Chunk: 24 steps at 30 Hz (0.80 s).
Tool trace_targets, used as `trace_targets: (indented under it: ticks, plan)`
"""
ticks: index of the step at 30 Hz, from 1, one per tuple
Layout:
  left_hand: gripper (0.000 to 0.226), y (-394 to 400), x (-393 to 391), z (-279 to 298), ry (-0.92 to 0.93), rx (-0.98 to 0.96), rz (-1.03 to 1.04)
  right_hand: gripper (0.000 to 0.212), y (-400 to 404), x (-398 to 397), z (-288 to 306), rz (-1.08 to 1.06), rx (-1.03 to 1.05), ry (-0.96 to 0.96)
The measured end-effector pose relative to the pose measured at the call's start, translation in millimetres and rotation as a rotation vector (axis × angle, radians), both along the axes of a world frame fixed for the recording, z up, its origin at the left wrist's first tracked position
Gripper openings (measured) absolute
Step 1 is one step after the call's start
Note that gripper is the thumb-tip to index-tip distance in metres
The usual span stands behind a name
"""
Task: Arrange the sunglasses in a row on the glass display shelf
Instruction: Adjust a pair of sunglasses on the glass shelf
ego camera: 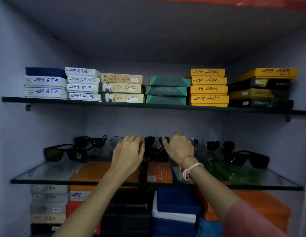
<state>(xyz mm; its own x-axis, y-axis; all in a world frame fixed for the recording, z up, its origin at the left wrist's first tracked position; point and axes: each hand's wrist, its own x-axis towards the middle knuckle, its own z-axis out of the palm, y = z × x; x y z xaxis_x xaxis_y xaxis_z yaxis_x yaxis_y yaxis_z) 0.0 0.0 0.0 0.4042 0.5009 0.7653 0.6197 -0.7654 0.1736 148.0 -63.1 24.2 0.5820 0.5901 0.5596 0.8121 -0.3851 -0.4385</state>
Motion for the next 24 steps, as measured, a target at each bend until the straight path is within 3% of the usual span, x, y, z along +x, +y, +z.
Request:
trace_targets:
  ticks: [9, 13, 14, 18, 24]
  plan:
    - [0.025, 37.5, 16.0, -8.8, 0.054, -0.171, -0.010, 0.062, 56.1, 10.3, -17.9, -0.050, -0.295, -0.085]
    - [0.026, 44.9, 25.8, -4.7, 0.035, -0.223, -0.075, 0.048, 51.9, 22.6, -20.1, -0.020, -0.349, 0.063]
    - [0.027, 45.7, 28.0, -2.3, 0.023, -0.233, -0.091, 0.043, 47.3, 25.9, -19.8, -0.005, -0.349, 0.102]
    - [0.033, 43.1, 41.9, 1.2, 0.012, -0.260, -0.166, 0.032, 26.1, 34.5, -22.6, -0.065, -0.259, -0.115]
    - [0.040, 39.6, 65.1, 5.5, 0.054, -0.240, -0.212, 0.020, -8.4, 62.3, -21.1, -0.058, -0.056, -0.270]
